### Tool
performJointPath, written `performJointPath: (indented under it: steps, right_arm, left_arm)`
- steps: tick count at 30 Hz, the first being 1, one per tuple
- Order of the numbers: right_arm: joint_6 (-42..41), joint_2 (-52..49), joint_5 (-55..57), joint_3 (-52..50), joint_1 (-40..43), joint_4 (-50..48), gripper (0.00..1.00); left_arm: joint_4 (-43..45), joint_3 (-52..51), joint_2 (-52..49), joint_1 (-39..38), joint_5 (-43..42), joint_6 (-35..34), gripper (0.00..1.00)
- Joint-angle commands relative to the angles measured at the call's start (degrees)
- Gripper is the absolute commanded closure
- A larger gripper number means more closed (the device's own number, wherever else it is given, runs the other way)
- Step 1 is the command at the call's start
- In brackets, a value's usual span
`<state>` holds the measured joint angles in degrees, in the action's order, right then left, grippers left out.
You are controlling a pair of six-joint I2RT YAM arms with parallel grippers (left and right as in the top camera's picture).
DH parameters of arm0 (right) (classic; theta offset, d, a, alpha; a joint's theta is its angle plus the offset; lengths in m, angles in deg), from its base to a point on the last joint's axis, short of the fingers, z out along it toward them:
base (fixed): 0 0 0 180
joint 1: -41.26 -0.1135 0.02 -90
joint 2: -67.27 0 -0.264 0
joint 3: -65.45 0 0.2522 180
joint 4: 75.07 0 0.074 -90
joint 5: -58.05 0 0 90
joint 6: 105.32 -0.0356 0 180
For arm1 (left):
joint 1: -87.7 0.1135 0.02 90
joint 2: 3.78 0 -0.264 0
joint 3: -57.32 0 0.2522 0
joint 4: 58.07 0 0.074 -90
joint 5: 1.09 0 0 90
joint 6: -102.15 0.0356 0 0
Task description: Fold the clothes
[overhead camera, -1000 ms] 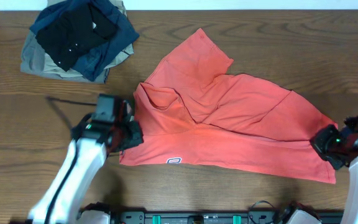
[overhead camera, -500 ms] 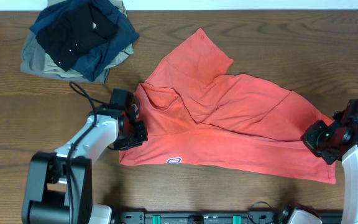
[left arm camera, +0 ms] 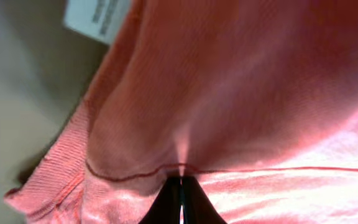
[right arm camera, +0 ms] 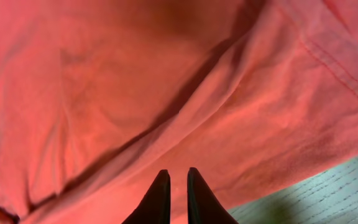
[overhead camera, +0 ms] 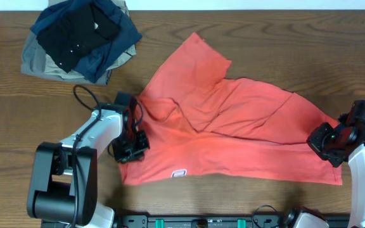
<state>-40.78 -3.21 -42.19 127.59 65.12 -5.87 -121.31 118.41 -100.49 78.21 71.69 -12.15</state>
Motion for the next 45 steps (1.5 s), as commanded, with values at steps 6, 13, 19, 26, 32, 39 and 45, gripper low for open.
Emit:
performJointPath:
  steps: [6, 13, 19, 26, 32, 39, 45]
  right_arm:
    - [-0.6, -0.1, 1.0, 0.7, -0.6, 0.0, 0.88]
    - [0.9, -0.1, 1.2, 0.9, -0.6, 0.0, 0.76]
    - [2.9, -0.1, -0.9, 5.0, -0.8, 0.4, 0.39]
    - [4.6, -0.1, -2.1, 14.0, -4.5, 3.8, 0.14]
    - [4.5, -0.5, -2.0, 15.3, -11.0, 3.5, 0.11]
    - [4.6, -4.2, -2.0, 15.3, -15.5, 4.4, 0.11]
    - [5.5, -7.6, -1.7, 15.3, -17.6, 6.1, 0.10]
  left_arm:
    - [-11.1, -3.0, 9.1, -0.2, 6.4, -1.4, 0.94]
    - [-17.7, -2.9, 25.6, -0.2, 5.9, -2.4, 0.94]
    - [-16.3, 1.6, 33.9, -0.2, 4.5, -1.8, 0.75]
    - [-13.6, 18.2, 27.9, -0.2, 2.9, 7.4, 0.02]
    - [-5.6, 36.5, 11.5, -0.3, 2.8, 15.6, 0.02]
    - [0.5, 52.8, -11.8, -2.1, 3.0, 25.6, 0.02]
    - [13.0, 53.8, -23.8, -2.6, 4.9, 28.7, 0.02]
